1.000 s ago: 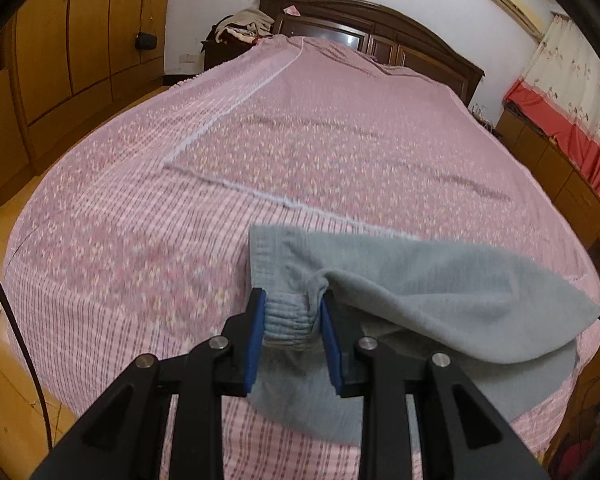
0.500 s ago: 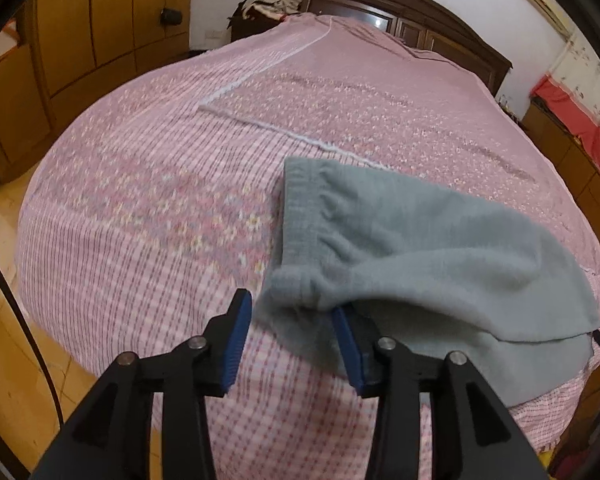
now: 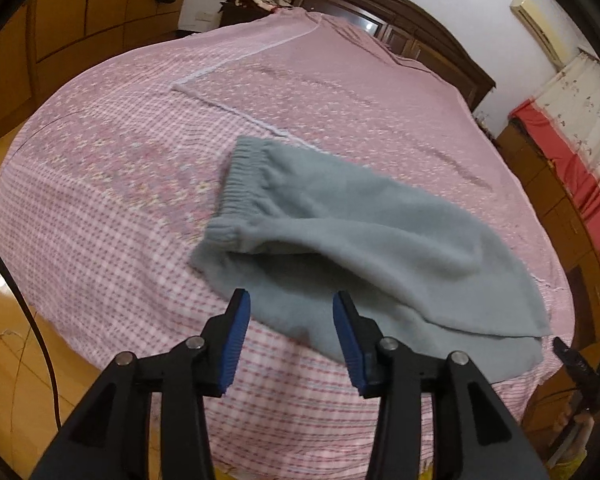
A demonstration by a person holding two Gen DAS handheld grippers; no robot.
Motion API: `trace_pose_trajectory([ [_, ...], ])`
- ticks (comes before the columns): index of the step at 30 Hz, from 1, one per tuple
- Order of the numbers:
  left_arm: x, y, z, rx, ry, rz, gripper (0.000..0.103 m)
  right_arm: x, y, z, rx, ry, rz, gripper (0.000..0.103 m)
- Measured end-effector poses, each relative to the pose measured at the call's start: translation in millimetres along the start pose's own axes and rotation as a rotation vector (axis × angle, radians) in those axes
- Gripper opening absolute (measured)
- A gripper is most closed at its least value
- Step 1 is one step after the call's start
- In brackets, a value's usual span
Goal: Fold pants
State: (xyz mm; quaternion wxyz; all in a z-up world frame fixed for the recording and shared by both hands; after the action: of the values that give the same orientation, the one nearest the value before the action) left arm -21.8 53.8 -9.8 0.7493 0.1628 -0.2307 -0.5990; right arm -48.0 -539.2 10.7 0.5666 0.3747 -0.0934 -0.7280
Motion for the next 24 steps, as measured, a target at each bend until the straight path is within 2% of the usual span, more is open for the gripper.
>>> trace_pose_trajectory([
  [4,8.9,5.8,-3.5,-0.013,-0.004,0.012,0.046,-18.2,-7.7,-25.9,-0.034,0.134,-0.105,0.040],
  [11,11.5,16.9,-19.4,-0.059,-0.008,0.087,0.046,-38.9,-15.8,-64.0,-0.078,0.266,-0.258,0.040],
  [16,10.2,18.9,-28.7,-0.069,0.003,0.095,0.046,-38.6,-24.0,-78.1,-0.092,0.292,-0.310,0.040],
  [21,9.0,19.9,-39.2,-0.081,0.008,0.104,0.046,-32.4,-14.4,-84.3,-0.047,0.313,-0.361,0.040],
  [24,9.4,21.4,-42.8,-0.086,0.004,0.112,0.046,-34.9,-11.0,-87.6,-0.029,0.309,-0.348,0.040],
])
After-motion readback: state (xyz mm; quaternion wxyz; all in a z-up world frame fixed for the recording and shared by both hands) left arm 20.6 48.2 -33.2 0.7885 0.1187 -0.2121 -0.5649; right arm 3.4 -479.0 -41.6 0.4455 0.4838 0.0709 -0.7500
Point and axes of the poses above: each gripper's, at about its wrist camera, not at the fingertips, and z roughly against the way its jaws point, x to its right, y to its top, the point moved 9 cm from there along -z, roughly the way its jaws point, and after that the axes turned 12 degrees about y, right-handed, at the moved point
